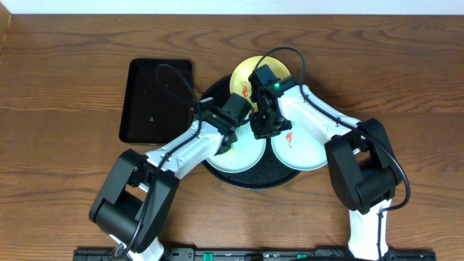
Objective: Clean dirty plates on tray and stack at the side
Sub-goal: 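Sweep the sponge across the plate's stained area with the left gripper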
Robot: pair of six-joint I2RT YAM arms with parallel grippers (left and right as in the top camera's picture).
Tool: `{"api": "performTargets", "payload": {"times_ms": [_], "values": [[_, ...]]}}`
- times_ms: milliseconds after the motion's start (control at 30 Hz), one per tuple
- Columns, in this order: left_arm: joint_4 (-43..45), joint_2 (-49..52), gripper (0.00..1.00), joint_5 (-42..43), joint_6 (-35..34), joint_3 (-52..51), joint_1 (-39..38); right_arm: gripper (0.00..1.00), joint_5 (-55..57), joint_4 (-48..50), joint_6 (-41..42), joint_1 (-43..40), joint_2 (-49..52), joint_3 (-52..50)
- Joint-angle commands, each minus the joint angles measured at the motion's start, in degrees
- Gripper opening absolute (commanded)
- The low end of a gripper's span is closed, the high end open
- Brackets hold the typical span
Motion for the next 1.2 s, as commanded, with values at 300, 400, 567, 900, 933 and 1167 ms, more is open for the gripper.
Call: {"api": "performTargets", "payload": {"times_ms": [300,400,567,900,933,1167], "values": [[-0.74,-6.21,0.07,-8.13,0.79,-2.62,1.09,0.01,4.66,-0.98,-1.11,-0.15,0.72,-0.48],[3.63,-6.88,0.08,-0.72,0.85,-2.64,0.68,0.01,4.66,-0.96,-1.11,-0.15,0.72,-0.48],[11.96,-6.86,0.08,15.69,8.61,-2.64,0.52,0.01,4.63,-0.90,-1.11,-0.15,0.72,-0.48],[10.05,-4.35,0.07,14.51,8.35,-3.32,0.55,0.01,4.61,-0.92,-1.11,-0.02,0.72,-0.48],[10.27,-4.09,0.08,14.08,8.35,-3.37,0.55,0.01,4.61,-0.94,-1.11,0.02,0.72,-0.48],[11.50,-3.76,0.08,13.42,8.35,-3.72,0.61,0.01,4.63,-0.94,-1.11,0.11,0.72,-0.48]]}}
